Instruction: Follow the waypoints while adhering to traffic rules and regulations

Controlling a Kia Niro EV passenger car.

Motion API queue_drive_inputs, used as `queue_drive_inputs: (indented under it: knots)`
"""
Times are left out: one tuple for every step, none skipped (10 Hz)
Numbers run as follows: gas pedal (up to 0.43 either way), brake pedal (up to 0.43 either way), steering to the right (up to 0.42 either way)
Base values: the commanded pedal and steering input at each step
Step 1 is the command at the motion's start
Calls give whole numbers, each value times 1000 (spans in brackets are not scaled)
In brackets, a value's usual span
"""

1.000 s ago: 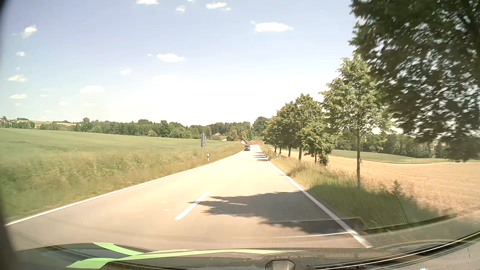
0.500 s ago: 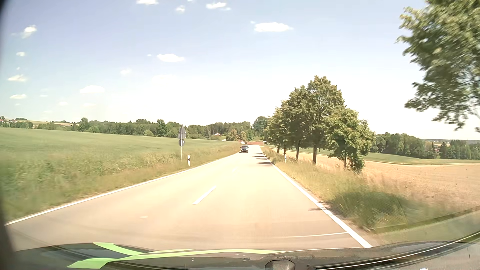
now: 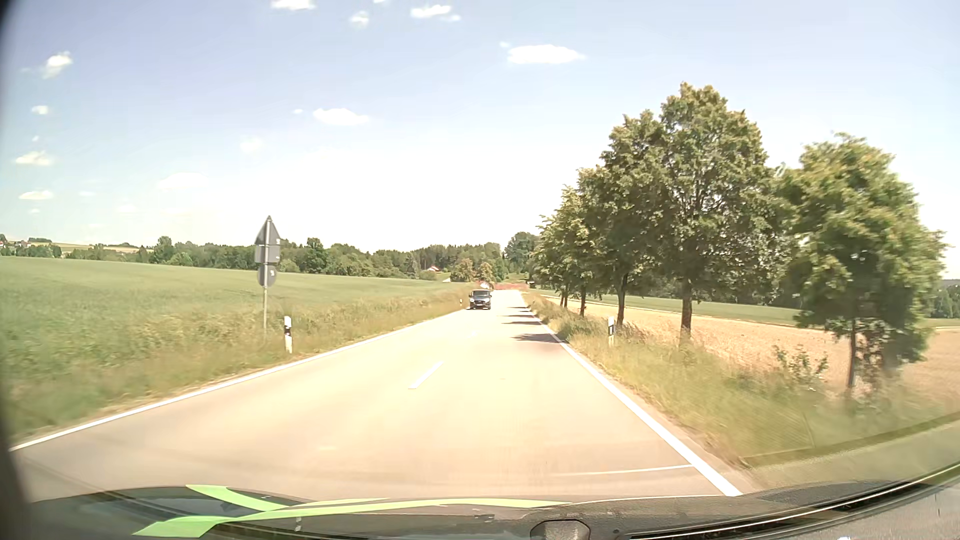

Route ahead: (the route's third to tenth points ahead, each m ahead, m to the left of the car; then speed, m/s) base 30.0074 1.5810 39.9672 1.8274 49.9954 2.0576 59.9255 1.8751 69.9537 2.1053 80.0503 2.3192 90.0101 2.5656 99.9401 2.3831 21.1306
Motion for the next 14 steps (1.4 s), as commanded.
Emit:
queue_drive_inputs:
  knots:
    - [177,0,1]
    - [169,0,1]
    - [130,0,1]
    - [118,0,0]
    - [118,0,0]
    - [130,0,0]
    - [138,0,0]
    - [150,0,0]
    - [150,0,0]
    - [150,0,-1]
    - [150,0,0]
    - [150,0,0]
    - [150,0,-1]
    - [150,0,0]
